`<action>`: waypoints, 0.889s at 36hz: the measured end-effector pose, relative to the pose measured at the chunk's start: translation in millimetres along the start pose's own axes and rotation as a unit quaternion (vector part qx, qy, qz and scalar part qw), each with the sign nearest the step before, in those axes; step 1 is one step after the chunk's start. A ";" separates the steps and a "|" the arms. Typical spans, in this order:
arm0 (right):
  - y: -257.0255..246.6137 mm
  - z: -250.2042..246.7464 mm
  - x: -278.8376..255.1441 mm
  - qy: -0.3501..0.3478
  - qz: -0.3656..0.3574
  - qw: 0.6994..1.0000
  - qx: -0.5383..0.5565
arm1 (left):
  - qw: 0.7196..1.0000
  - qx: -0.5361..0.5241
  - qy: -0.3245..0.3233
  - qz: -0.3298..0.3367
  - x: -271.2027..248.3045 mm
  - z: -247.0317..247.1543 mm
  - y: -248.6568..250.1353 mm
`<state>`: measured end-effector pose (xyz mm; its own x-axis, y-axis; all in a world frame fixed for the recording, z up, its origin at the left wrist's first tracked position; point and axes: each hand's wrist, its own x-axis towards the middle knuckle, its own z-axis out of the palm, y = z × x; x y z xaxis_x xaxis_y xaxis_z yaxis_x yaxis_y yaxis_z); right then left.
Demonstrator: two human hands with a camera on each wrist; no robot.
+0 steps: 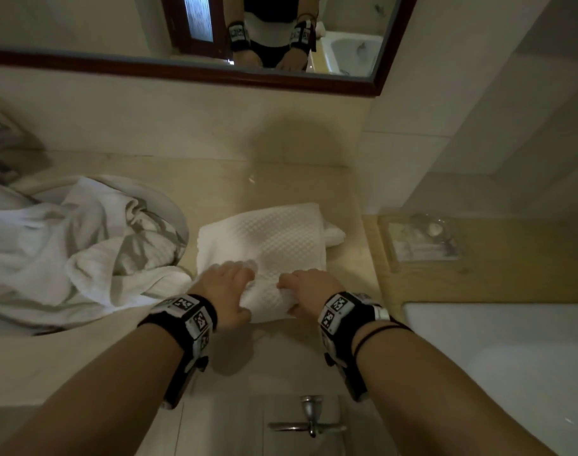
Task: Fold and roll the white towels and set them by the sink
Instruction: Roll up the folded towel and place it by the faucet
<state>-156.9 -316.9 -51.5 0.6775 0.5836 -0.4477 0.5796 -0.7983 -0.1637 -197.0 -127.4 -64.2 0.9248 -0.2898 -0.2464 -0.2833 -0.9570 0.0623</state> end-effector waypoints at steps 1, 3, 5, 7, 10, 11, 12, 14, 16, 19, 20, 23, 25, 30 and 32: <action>-0.6 -2.2 1.5 -0.003 -0.002 1.000 0.009 | 1.000 0.009 0.015 0.009 -3.4 2.3 -1.0; 0.2 -7.2 3.1 -0.038 0.011 0.998 0.043 | 0.998 0.041 0.039 0.035 -10.8 9.0 -4.2; 1.1 -13.4 3.0 -0.085 0.026 0.993 0.084 | 0.997 0.062 0.007 0.034 -13.2 16.7 -4.7; 0.7 -16.0 3.6 -0.107 0.033 0.988 0.102 | 0.995 0.086 0.023 0.035 -14.7 10.7 3.7; -1.2 -14.1 3.5 -0.086 0.033 0.993 0.071 | 0.995 0.093 -0.034 0.003 -11.7 9.7 14.4; -0.7 -13.0 2.2 -0.065 0.029 0.997 0.033 | 0.995 0.088 -0.052 -0.010 -9.5 10.7 14.7; -0.3 -12.3 0.5 -0.037 0.023 0.999 -0.009 | 0.995 0.077 -0.061 -0.021 -7.2 9.0 14.9; -1.5 -10.2 -5.4 0.037 0.012 0.999 -0.033 | 0.997 0.048 -0.046 -0.028 -0.1 8.3 12.8; -3.3 -0.8 -9.8 0.086 -0.002 0.996 -0.019 | 0.999 0.011 -0.039 -0.033 6.9 4.5 10.4; -4.5 15.8 -14.3 0.088 -0.002 0.996 -0.010 | 0.996 -0.043 -0.059 -0.048 13.9 -2.7 9.8; -3.8 18.8 -14.4 0.078 0.003 0.997 -0.020 | 0.995 -0.055 -0.070 -0.049 15.3 -4.3 10.3; -5.5 24.7 -14.6 0.070 0.020 0.996 -0.050 | 0.991 -0.073 -0.094 -0.054 14.8 -6.9 15.0; -9.0 27.9 -13.7 0.075 0.034 0.996 -0.033 | 0.992 -0.073 -0.085 -0.054 11.6 -8.4 15.5; -12.3 5.0 1.2 0.010 0.064 0.998 -0.014 | 0.996 0.091 0.010 0.018 -10.2 -6.5 10.4; -3.9 8.8 16.6 -0.046 0.077 0.996 -0.012 | 0.993 0.115 0.016 0.017 -13.6 4.6 3.6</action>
<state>-151.9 -305.4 -66.0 0.7152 0.4379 -0.5448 0.4832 -0.8729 -0.0673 -211.7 -126.9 -65.1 0.9201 -0.3261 -0.2170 -0.3620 -0.9195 -0.1533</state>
